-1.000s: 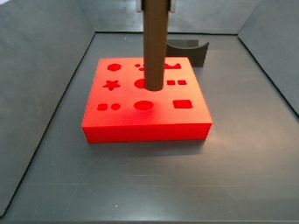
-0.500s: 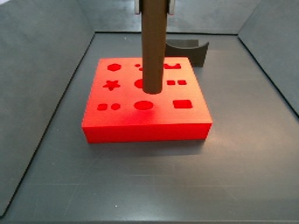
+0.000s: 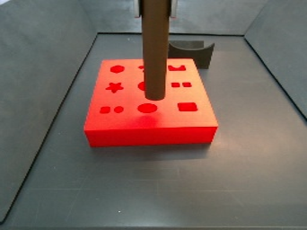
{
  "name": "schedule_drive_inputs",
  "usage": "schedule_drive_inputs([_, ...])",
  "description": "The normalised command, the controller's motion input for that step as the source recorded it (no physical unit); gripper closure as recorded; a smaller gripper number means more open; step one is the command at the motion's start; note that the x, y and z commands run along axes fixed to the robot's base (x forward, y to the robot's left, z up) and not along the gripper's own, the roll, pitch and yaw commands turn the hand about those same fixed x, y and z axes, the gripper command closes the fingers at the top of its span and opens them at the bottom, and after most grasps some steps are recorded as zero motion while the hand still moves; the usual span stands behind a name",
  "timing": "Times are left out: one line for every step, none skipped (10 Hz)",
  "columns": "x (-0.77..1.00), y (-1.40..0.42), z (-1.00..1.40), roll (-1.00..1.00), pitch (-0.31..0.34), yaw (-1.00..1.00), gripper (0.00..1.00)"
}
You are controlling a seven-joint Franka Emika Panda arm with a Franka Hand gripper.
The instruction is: Insert the oval object.
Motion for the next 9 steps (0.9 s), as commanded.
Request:
schedule_drive_inputs([0.00, 0.00, -0.02, 0.00, 0.000, 0.00, 1.00])
schedule_drive_inputs([0.00, 0.05, -0.23, 0.00, 0.000, 0.01, 1.00])
schedule_drive_inputs([0.00, 0.15, -0.33, -0.01, 0.000, 0.19, 1.00])
schedule_drive_inputs([0.00, 0.15, -0.25, -0.21, -0.031, 0.26, 1.00])
schedule_drive_inputs([0.00, 0.09, -0.07, -0.26, -0.071, 0.16, 1.00])
schedule_drive_inputs([0.00, 0.00, 0.00, -0.04, 0.000, 0.00, 1.00])
schedule_drive_inputs([0.00, 0.00, -0.02, 0.00, 0.000, 0.00, 1.00])
schedule_drive_inputs([0.00, 0.03, -0.20, 0.04, 0.000, 0.06, 1.00])
schedule_drive_inputs([0.00, 0.09, -0.26, 0.04, 0.000, 0.11, 1.00])
